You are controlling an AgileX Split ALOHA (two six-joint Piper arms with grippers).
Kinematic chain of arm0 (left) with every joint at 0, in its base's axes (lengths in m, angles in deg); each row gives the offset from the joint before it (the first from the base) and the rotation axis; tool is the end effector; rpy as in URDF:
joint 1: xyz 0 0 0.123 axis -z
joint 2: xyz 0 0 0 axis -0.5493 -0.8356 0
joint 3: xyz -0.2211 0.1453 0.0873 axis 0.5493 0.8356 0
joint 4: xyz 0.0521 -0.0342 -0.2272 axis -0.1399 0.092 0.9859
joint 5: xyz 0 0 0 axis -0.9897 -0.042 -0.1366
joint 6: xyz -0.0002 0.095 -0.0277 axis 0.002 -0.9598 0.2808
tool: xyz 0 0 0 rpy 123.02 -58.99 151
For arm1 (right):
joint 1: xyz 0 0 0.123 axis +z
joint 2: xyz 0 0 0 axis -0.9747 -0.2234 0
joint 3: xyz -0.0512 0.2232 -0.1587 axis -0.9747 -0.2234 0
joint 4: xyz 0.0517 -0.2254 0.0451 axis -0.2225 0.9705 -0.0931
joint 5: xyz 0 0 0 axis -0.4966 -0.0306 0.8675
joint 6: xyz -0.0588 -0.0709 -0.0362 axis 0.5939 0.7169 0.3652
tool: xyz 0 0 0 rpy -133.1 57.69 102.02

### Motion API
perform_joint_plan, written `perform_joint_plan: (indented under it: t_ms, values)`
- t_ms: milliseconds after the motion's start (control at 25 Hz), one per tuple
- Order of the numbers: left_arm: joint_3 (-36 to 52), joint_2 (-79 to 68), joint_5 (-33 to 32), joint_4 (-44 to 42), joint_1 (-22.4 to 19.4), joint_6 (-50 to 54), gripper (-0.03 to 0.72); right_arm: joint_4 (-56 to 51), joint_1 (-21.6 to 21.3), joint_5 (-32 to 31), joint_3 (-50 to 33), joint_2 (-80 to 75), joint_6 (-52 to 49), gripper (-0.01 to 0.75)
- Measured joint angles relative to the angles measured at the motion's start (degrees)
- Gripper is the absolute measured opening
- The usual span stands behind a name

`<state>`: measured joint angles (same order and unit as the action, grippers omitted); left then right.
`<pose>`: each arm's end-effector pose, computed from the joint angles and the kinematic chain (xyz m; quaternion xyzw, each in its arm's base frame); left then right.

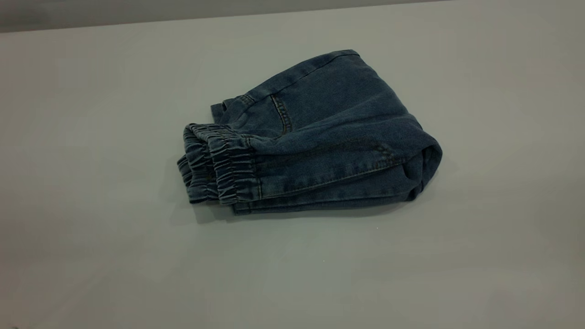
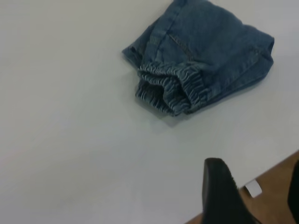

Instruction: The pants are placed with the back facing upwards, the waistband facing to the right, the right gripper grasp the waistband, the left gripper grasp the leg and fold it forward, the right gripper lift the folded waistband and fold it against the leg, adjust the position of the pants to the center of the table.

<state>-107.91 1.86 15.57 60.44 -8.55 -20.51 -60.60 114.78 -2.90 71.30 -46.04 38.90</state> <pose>0.0027 -0.0111 0.2819 0.2051 0.8584 -0.1421 0.4483 0.0016 0.0013 0.2671 -0.2438 0.8324 0.1812 0.4634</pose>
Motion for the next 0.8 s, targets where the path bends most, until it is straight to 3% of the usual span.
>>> perform_joint_plan:
  t_ms: [640,800]
  values:
    - [4.03,1.81,1.73,-4.29,-0.05,1.63,0.326,0.00,-0.15,-0.12,0.05,-0.05,0.00,0.373]
    - [4.03,1.81,1.73,-4.25,-0.05,1.63,0.326,-1.06,-5.44,-0.06,0.05,-0.10,0.36,0.373]
